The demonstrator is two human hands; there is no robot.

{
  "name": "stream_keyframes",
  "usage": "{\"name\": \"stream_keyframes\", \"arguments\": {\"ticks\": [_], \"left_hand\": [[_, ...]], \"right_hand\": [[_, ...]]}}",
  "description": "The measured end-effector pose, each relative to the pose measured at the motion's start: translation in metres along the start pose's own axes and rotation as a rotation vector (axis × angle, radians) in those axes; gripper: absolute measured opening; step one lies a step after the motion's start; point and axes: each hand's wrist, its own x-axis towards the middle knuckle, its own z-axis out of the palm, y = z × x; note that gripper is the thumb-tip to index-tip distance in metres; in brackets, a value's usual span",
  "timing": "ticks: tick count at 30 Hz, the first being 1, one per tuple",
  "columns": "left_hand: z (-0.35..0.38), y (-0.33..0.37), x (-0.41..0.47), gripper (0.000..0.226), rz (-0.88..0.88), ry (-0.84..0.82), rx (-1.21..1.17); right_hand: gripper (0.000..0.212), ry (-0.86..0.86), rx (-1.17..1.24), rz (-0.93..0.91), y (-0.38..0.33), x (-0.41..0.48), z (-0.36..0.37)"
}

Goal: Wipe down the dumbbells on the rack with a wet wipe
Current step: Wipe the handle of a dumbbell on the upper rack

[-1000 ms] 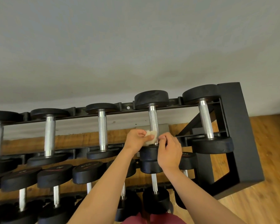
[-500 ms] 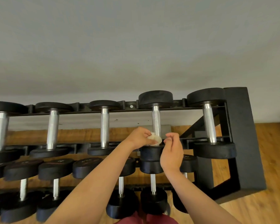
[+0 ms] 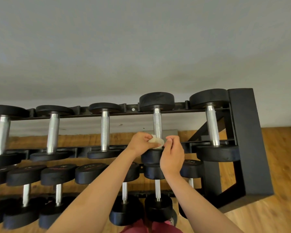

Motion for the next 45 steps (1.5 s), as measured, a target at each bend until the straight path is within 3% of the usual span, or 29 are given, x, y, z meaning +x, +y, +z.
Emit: {"name": "stream_keyframes", "arguments": {"ticks": [3, 6, 9, 13, 17, 22, 26, 29, 32, 34, 36, 38, 42, 45], "left_hand": [[0.007, 0.010, -0.008, 0.023, -0.013, 0.149, -0.022], [0.006, 0.017, -0.027, 0.032, -0.028, 0.270, -0.223], [0.002, 0.021, -0.050, 0.017, 0.001, 0.269, -0.414], [0.000, 0.019, -0.068, 0.009, 0.084, 0.274, -0.494], [0.000, 0.028, -0.078, 0.012, 0.116, 0.187, -0.503], [-0.006, 0.033, -0.086, 0.020, 0.104, 0.059, -0.592], [-0.007, 0.030, -0.085, 0.022, 0.126, 0.053, -0.629], [-0.005, 0.032, -0.083, 0.021, 0.142, 0.158, -0.582], [-0.004, 0.025, -0.077, 0.019, 0.115, 0.276, -0.488], [0.001, 0.020, -0.072, 0.019, 0.074, 0.337, -0.444], [0.012, 0.020, -0.065, 0.019, 0.032, 0.398, -0.454], [0.029, 0.024, -0.054, 0.015, 0.002, 0.442, -0.445], [0.063, 0.027, -0.034, 0.025, -0.033, 0.598, -0.156], [0.068, 0.029, -0.034, 0.020, -0.045, 0.709, -0.118]], "right_hand": [[0.025, -0.048, 0.012, 0.026, 0.000, 0.001, -0.002], [0.012, -0.167, 0.015, 0.067, -0.001, 0.003, -0.012], [0.011, -0.386, 0.094, 0.147, -0.005, 0.010, -0.028], [0.027, -0.571, 0.320, 0.221, -0.026, 0.017, -0.052], [0.053, -0.760, 0.353, 0.189, -0.051, 0.014, -0.063], [0.083, -0.781, 0.483, 0.307, -0.055, 0.019, -0.070], [0.051, -0.888, 0.488, 0.299, -0.049, 0.028, -0.080], [0.027, -0.862, 0.386, 0.257, -0.050, 0.030, -0.081], [0.009, -0.707, 0.333, 0.285, -0.048, 0.038, -0.083], [0.004, -0.515, 0.298, 0.303, -0.044, 0.047, -0.089], [0.007, -0.297, 0.199, 0.223, -0.039, 0.055, -0.095], [0.010, -0.217, 0.133, 0.117, -0.036, 0.058, -0.098], [0.004, -0.493, -0.028, 0.083, -0.034, 0.055, -0.084], [0.008, -0.687, -0.121, 0.120, -0.026, 0.055, -0.069]]}}
